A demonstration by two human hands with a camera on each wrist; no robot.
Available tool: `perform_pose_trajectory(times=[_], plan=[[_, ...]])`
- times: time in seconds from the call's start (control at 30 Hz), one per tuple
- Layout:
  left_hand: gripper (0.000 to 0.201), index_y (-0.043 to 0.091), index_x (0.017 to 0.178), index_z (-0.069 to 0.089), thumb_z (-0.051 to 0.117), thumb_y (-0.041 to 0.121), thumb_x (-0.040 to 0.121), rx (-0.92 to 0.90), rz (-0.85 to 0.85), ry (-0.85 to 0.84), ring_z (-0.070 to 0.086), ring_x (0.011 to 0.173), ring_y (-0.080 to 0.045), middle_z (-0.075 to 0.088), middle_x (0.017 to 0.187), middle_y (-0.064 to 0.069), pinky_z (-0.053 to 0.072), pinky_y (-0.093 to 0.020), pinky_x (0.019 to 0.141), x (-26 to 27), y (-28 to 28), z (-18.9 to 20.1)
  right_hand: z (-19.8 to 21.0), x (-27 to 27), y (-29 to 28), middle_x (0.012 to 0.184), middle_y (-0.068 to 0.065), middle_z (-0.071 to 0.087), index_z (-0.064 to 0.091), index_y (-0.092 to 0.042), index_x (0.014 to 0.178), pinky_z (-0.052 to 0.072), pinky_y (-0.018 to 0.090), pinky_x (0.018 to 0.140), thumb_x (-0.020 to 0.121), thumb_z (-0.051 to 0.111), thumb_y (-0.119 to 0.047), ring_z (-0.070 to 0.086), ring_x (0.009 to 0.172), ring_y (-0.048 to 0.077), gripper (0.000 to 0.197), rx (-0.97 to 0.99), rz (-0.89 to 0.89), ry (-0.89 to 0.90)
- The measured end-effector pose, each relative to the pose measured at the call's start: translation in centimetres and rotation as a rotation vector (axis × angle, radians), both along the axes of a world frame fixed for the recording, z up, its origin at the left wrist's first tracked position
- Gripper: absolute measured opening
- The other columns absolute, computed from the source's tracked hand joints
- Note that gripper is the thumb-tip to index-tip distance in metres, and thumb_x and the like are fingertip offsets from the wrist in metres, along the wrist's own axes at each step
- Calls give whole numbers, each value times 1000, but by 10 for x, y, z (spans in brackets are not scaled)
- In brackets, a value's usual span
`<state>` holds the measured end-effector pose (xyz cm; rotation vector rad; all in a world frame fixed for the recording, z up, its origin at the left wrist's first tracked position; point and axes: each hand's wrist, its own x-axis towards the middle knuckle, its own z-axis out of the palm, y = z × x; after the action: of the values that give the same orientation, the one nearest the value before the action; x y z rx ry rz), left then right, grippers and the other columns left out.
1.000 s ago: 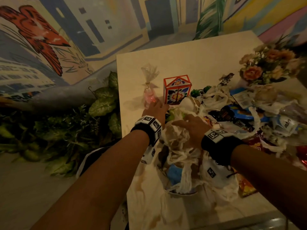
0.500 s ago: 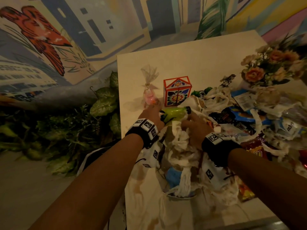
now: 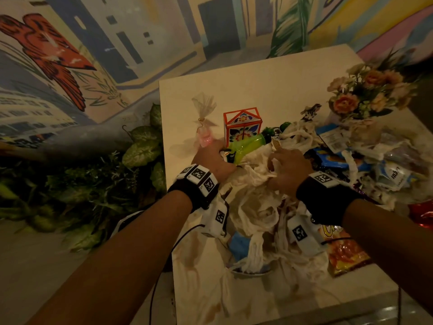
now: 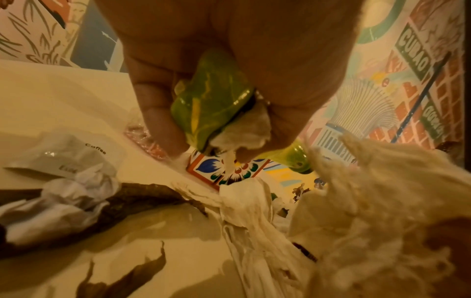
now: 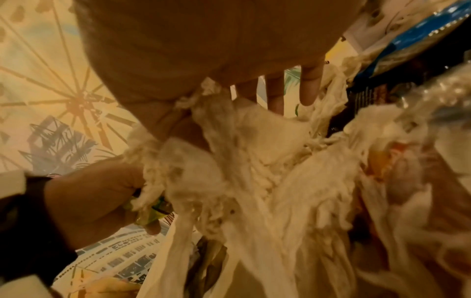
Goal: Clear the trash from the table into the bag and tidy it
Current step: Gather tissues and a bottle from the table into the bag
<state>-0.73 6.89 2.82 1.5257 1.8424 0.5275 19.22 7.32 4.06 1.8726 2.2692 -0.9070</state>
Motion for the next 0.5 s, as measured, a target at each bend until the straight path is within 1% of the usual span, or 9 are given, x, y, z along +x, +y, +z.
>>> perform_pose_trajectory(times=[0.07,0.1,0.13,0.2,0.27,0.33,0.37,0.43,0.5], plan=[[55,28,120,59,74,28,67,-10,-5,-11,62,90,-14,67,105,4,51,-26,83,1,-3,3,6,1,2,109,7,55,55,-16,90,44,43,88,65,73,-35,47,106,31,36,19,-11,-3],[55,28,120,58,73,27,67,-8,-7,-9,63,90,-15,67,106,4,52,-26,83,1,-4,5,8,2,3,107,10,57,57,-12,94,46,43,86,67,73,-30,50,102,32,37,26,-19,11],[55,28,120,58,73,27,67,-4,-7,-8,64,88,-14,68,104,4,52,-25,80,2,-6,6,10,3,5,104,12,57,58,-8,95,48,42,83,68,74,-26,53,98,32,36,24,-24,26],[52,28,118,58,73,25,68,3,-10,-16,61,74,-9,67,97,6,49,-18,67,3,-9,10,15,4,6,103,12,57,58,-7,95,47,40,80,68,75,-24,54,97,33,36,14,-27,29],[50,28,116,59,74,22,69,13,-17,-26,57,65,-3,64,90,9,44,-12,55,4,-11,13,18,5,7,116,11,57,59,-12,109,45,38,87,72,74,-27,53,107,33,43,18,-19,23],[43,27,109,59,74,21,69,20,-23,-35,54,60,1,61,81,12,39,-5,44,4,-12,17,21,7,7,130,11,53,53,-15,125,42,35,93,77,71,-30,50,117,32,53,15,-28,27],[38,27,104,58,74,20,70,22,-23,-40,53,59,3,59,77,13,37,-4,41,4,-12,19,25,7,6,133,11,52,50,-17,129,41,34,94,78,70,-33,49,120,32,57,3,-42,43],[32,27,94,55,74,21,69,42,-10,-48,53,61,0,57,74,12,39,-8,45,3,-12,24,30,8,5,137,9,49,43,-20,135,40,34,94,78,69,-42,48,122,31,67,-8,-71,72],[30,27,89,54,75,22,68,70,13,-56,54,62,-3,57,72,12,38,-13,50,1,-12,27,33,9,7,141,9,45,36,-21,140,40,35,96,78,68,-45,46,125,31,73,10,-80,25]])
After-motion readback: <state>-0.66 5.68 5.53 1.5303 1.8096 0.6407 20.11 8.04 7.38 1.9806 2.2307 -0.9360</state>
